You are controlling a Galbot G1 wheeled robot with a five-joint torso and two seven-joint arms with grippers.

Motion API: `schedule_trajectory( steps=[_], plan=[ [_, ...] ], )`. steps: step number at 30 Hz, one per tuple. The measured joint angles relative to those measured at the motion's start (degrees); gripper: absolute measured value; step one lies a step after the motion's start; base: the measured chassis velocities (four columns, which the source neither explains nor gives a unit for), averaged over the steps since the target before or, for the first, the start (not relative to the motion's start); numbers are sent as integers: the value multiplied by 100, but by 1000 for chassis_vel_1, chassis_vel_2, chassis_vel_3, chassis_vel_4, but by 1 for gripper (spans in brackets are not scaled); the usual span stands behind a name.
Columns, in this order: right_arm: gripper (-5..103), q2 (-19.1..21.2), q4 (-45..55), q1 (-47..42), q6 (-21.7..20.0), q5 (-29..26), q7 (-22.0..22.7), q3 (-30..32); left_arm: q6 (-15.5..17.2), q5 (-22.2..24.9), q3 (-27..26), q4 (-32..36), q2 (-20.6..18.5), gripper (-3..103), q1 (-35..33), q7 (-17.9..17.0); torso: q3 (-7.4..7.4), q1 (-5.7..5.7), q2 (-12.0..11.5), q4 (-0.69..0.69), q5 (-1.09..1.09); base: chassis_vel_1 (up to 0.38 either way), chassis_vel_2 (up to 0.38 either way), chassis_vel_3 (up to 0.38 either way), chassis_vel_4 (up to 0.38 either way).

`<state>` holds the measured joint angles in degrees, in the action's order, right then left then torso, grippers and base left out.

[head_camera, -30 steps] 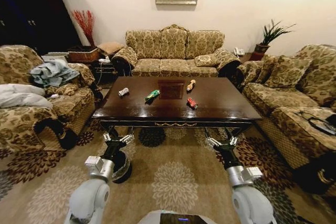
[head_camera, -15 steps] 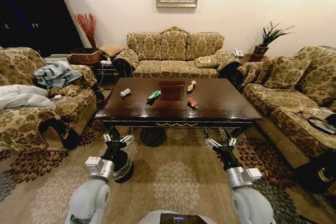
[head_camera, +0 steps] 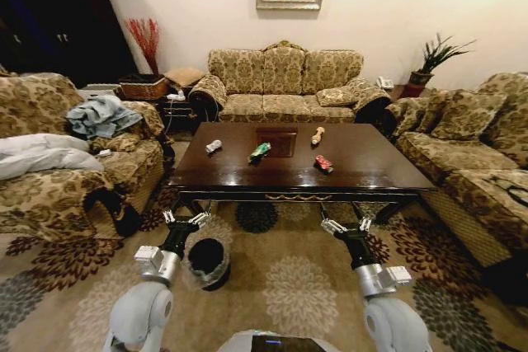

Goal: Move to the front of the table and place the trash on the table into the trash bin.

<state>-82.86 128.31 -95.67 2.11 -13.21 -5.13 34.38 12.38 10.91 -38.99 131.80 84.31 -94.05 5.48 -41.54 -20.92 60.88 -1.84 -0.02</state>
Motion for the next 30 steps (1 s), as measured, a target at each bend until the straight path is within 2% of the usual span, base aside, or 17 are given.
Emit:
schedule_trajectory(
  steps=[4, 6, 9, 12, 14, 15, 16, 20, 22, 24, 28, 29, 30],
  plan=[
    [100, 27, 0, -91, -59, 23, 24, 9, 50, 2, -9, -410, -77, 99, 46, -3, 0, 0, 0, 0, -5, 175, 196, -117, -142],
    [100, 69, -2, -149, -220, 11, 70, 35, 106, 0, -16, -857, -164, 99, 98, -50, 0, 0, 0, 0, -3, 48, 41, -35, -17],
    [100, 93, -25, -158, -257, -40, 87, 64, 290, 19, 2, -1207, -240, 99, 181, -148, 0, 1, 0, 0, 3, 0, 0, 0, 0],
    [100, 124, -41, -114, -281, -91, 84, 78, 689, 84, 152, -1870, -462, 98, 475, -341, 0, 1, 0, 2, 3, -93, -73, 37, 44],
    [100, 131, -41, -99, -293, -100, 84, 78, 712, 71, 172, -1972, -487, 98, 519, -356, 0, 1, 0, 1, 3, -80, -54, 37, 31],
    [100, 162, -34, -58, -337, -134, 92, 70, 744, 21, 222, -2329, -549, 98, 655, -390, -1, 1, 0, 2, 4, 0, 0, 0, 0],
    [100, 162, -34, -58, -337, -134, 92, 70, 744, 21, 222, -2329, -549, 98, 655, -390, -1, 1, 0, 2, 4, 0, 0, 0, 0],
    [100, 225, -31, 1, -383, -194, 125, 33, 778, -61, 400, -3277, -667, 98, 1016, -459, 0, 0, 0, -2, 1, 13, 7, -1, -1],
    [100, 225, -59, -3, -353, -217, 120, 31, 779, -80, 484, -3532, -712, 98, 1117, -479, 0, 0, 0, -1, 1, 51, 18, 5, -5],
    [100, 216, -145, -12, -214, -321, 42, 43, 780, -127, 709, -4137, -814, 98, 1356, -510, -1, 0, -1, 1, 1, 0, 0, 0, 0],
    [100, 201, -152, -38, -222, -371, -94, 77, 775, -132, 852, -4533, -875, 98, 1521, -536, -1, 0, -1, 1, 2, 0, 0, 0, 0],
    [100, 188, -147, -62, -228, -371, -147, 91, 761, -133, 946, -4802, -909, 95, 1630, -547, -1, 0, -1, 1, 1, 0, 0, 0, 0],
    [100, 168, -106, -92, -227, -371, -171, 91, 726, -98, 1037, -5068, -946, 97, 1725, -551, 0, 0, 0, 1, 2, 0, 0, 0, 0]
  ],
)
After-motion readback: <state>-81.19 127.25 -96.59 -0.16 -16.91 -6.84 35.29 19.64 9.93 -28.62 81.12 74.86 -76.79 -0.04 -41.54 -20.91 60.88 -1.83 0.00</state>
